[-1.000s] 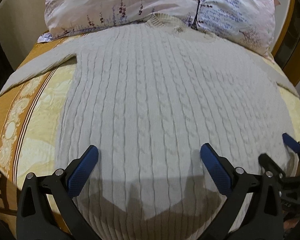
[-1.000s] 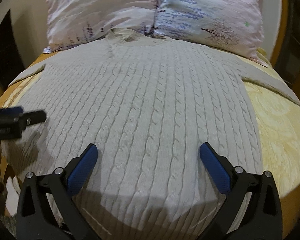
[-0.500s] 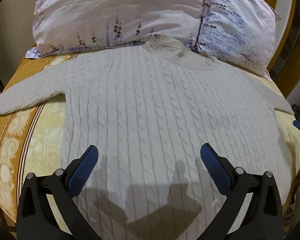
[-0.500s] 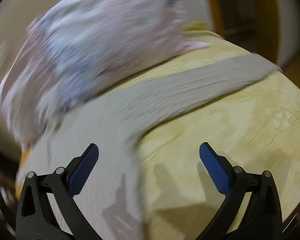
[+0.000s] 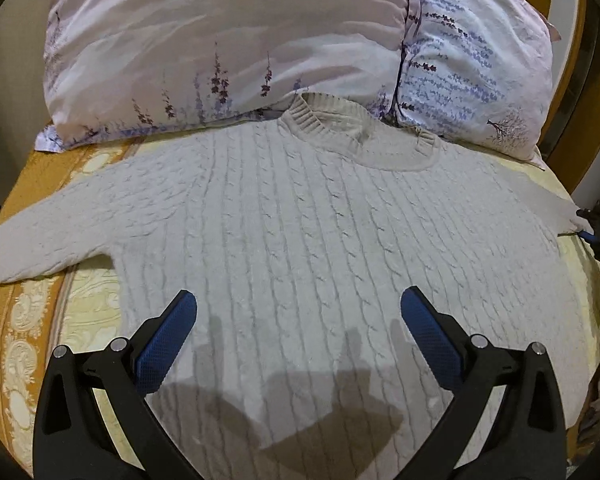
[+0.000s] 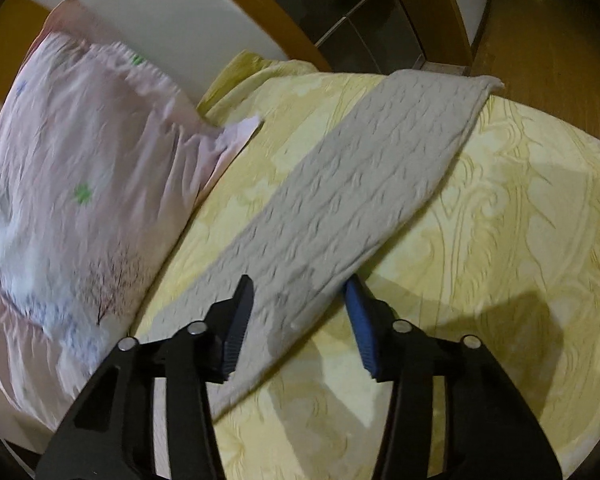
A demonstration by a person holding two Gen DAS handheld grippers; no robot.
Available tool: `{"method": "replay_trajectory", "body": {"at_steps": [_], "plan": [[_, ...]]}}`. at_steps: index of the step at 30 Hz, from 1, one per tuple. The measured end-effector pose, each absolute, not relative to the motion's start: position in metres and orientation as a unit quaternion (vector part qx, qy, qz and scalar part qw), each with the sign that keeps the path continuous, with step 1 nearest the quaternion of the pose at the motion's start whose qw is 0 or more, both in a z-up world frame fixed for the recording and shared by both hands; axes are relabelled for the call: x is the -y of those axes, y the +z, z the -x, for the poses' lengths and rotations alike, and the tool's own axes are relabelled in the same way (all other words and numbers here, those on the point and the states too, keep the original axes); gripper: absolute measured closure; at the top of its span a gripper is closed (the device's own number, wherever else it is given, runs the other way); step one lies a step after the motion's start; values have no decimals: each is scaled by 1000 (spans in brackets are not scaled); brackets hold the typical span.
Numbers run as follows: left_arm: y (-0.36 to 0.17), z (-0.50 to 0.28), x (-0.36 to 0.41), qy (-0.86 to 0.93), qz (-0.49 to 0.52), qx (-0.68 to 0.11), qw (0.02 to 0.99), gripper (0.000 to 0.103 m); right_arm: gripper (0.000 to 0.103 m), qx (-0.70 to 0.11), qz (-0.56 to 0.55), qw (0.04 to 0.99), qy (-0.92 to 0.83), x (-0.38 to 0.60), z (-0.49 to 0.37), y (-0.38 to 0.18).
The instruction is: Fold small clothes
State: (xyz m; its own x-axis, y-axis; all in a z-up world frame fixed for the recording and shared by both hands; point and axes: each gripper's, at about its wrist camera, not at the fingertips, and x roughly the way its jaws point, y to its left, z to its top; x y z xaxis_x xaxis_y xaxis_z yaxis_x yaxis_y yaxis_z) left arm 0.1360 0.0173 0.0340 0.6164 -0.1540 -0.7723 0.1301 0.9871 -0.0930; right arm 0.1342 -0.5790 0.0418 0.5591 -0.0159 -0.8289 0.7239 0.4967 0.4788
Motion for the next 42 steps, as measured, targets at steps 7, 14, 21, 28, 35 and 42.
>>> {"method": "replay_trajectory", "body": {"at_steps": [7, 14, 21, 28, 35, 42], "plan": [[29, -149, -16, -90, 37, -437, 894, 1, 78, -383, -451, 757, -277, 606, -126, 41], [27, -164, -19, -101, 67, -445, 887, 1, 95, -388, -386, 783, -296, 601, -140, 55], [29, -172, -24, -119, 103, -440, 884, 4, 96, -351, -302, 863, -200, 532, -172, 124], [33, -176, -29, -147, 152, -427, 879, 9, 96, -402, -245, 882, 18, 383, -211, 133], [35, -176, -20, -185, 175, -428, 867, 10, 91, -502, -213, 831, 106, 293, -216, 70], [35, -179, -12, -217, 190, -435, 853, 10, 59, -482, -301, 820, 64, 337, -202, 72]]}}
